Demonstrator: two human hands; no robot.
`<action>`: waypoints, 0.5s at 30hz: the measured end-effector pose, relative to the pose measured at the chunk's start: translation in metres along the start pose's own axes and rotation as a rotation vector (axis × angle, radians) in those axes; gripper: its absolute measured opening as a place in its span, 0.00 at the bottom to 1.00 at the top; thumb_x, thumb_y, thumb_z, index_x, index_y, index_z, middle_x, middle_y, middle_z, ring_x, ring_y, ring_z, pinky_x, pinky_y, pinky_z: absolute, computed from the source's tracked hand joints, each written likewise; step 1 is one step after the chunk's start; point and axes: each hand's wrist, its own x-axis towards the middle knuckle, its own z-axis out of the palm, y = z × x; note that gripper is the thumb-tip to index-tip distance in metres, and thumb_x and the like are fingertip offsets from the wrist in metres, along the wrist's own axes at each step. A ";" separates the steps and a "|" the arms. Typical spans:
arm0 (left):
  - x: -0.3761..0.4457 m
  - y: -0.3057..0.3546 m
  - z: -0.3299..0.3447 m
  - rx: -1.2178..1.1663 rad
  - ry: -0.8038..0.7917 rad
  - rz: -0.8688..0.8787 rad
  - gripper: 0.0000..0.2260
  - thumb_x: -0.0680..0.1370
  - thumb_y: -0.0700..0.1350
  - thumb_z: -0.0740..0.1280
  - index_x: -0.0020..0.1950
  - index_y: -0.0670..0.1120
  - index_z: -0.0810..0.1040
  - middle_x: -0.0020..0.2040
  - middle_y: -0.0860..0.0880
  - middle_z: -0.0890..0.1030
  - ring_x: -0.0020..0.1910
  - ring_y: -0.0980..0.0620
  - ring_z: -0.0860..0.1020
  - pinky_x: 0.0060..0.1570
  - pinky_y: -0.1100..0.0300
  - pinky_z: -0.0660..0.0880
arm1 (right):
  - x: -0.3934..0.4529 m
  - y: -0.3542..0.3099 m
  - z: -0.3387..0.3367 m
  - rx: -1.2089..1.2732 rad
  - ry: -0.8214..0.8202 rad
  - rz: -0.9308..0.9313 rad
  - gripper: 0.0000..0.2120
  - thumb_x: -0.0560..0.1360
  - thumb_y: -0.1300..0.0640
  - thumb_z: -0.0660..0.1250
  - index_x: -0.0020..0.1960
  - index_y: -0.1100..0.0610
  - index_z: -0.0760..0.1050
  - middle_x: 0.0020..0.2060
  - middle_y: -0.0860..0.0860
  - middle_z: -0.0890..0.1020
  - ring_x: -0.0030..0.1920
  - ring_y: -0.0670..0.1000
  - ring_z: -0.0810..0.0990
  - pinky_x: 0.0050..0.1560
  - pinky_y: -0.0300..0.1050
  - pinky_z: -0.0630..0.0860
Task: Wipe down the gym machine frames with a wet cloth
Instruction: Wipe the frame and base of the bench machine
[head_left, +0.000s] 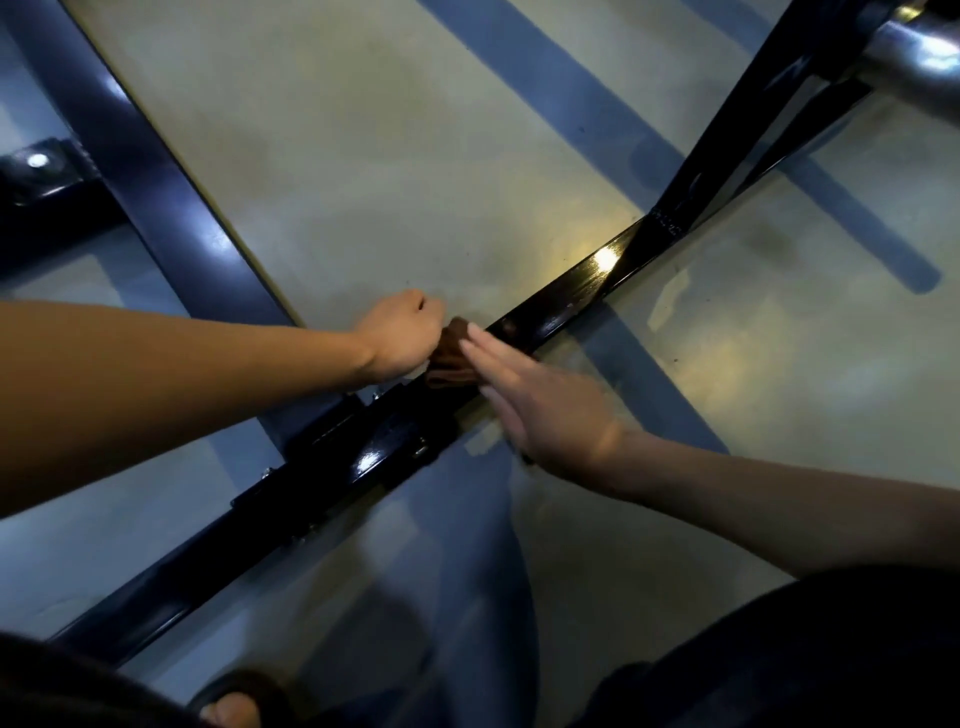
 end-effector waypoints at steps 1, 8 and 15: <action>-0.001 -0.006 -0.002 0.056 -0.013 0.005 0.16 0.83 0.49 0.53 0.50 0.40 0.76 0.57 0.36 0.80 0.54 0.38 0.77 0.47 0.54 0.67 | -0.001 -0.006 0.001 -0.030 -0.050 -0.043 0.27 0.85 0.50 0.59 0.83 0.48 0.59 0.82 0.41 0.57 0.44 0.55 0.85 0.38 0.53 0.82; -0.017 -0.041 -0.028 0.433 -0.312 0.053 0.16 0.83 0.44 0.57 0.63 0.41 0.80 0.63 0.39 0.81 0.58 0.40 0.78 0.56 0.54 0.75 | 0.015 0.076 -0.038 -0.142 0.181 0.362 0.24 0.87 0.51 0.56 0.82 0.44 0.60 0.81 0.43 0.64 0.64 0.60 0.81 0.51 0.55 0.80; -0.022 -0.057 -0.051 0.757 -0.503 0.087 0.18 0.82 0.40 0.56 0.71 0.47 0.75 0.69 0.42 0.77 0.64 0.41 0.76 0.63 0.50 0.73 | -0.004 -0.046 -0.005 -0.034 -0.128 0.070 0.28 0.86 0.53 0.56 0.85 0.49 0.53 0.84 0.43 0.46 0.55 0.58 0.83 0.48 0.53 0.81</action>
